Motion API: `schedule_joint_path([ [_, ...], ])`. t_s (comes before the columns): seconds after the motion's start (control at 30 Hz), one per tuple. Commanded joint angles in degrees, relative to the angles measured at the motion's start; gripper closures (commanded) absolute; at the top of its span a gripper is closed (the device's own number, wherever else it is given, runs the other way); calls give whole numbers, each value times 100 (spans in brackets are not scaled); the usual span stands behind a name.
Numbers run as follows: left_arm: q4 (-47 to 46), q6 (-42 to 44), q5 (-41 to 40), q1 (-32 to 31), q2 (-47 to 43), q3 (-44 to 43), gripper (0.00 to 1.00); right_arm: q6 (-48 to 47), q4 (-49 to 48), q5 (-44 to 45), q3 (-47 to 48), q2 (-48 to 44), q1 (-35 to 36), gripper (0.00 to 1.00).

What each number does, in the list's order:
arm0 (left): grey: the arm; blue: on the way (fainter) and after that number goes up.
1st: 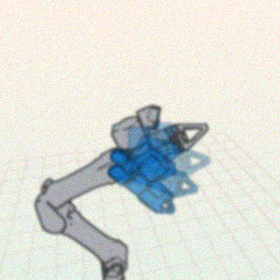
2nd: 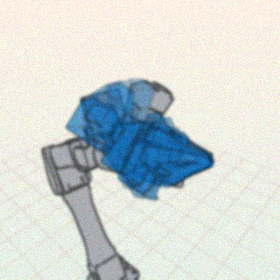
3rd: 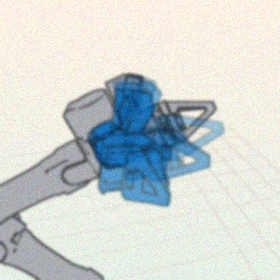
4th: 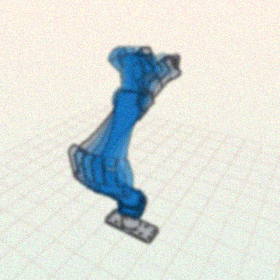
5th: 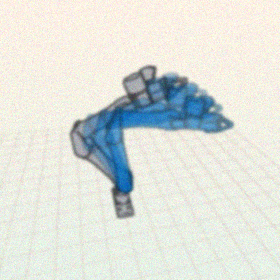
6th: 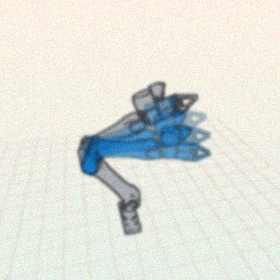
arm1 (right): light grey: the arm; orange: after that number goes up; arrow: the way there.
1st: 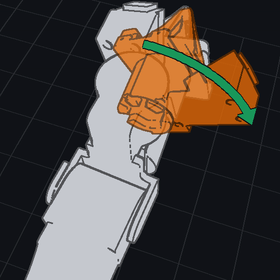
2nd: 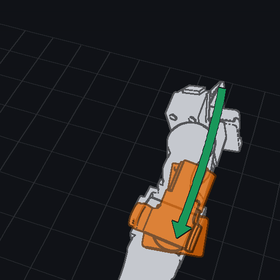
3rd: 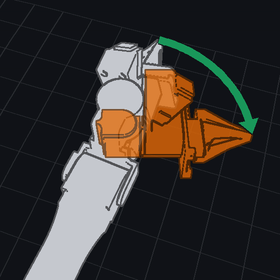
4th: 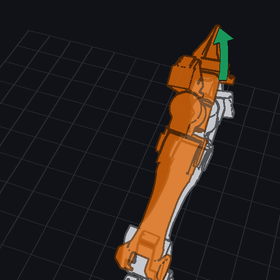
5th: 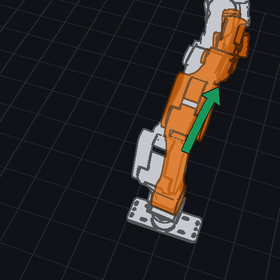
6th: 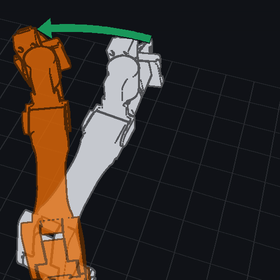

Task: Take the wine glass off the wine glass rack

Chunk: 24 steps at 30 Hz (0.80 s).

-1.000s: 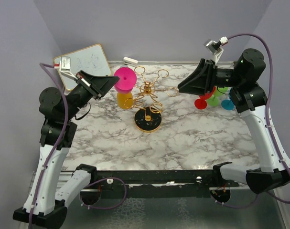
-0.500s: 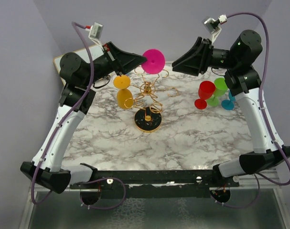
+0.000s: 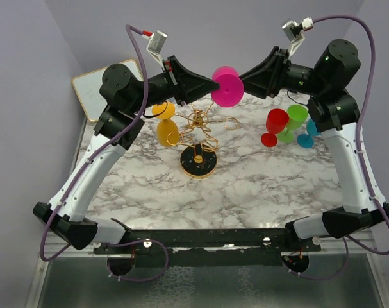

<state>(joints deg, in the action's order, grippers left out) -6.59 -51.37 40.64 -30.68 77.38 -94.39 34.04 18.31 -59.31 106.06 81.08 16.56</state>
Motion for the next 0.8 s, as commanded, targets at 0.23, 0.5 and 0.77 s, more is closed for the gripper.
schedule_joint_path([
  [0.23,178,356,-223,-63,-174,-137,100,-581,667,1198,-104,-806,49,56],
  [0.5,138,338,-221,-103,-107,-186,100,-286,399,479,-275,-831,49,57],
  [0.77,40,278,-223,-221,34,-283,100,-387,540,328,-212,-785,49,59],
])
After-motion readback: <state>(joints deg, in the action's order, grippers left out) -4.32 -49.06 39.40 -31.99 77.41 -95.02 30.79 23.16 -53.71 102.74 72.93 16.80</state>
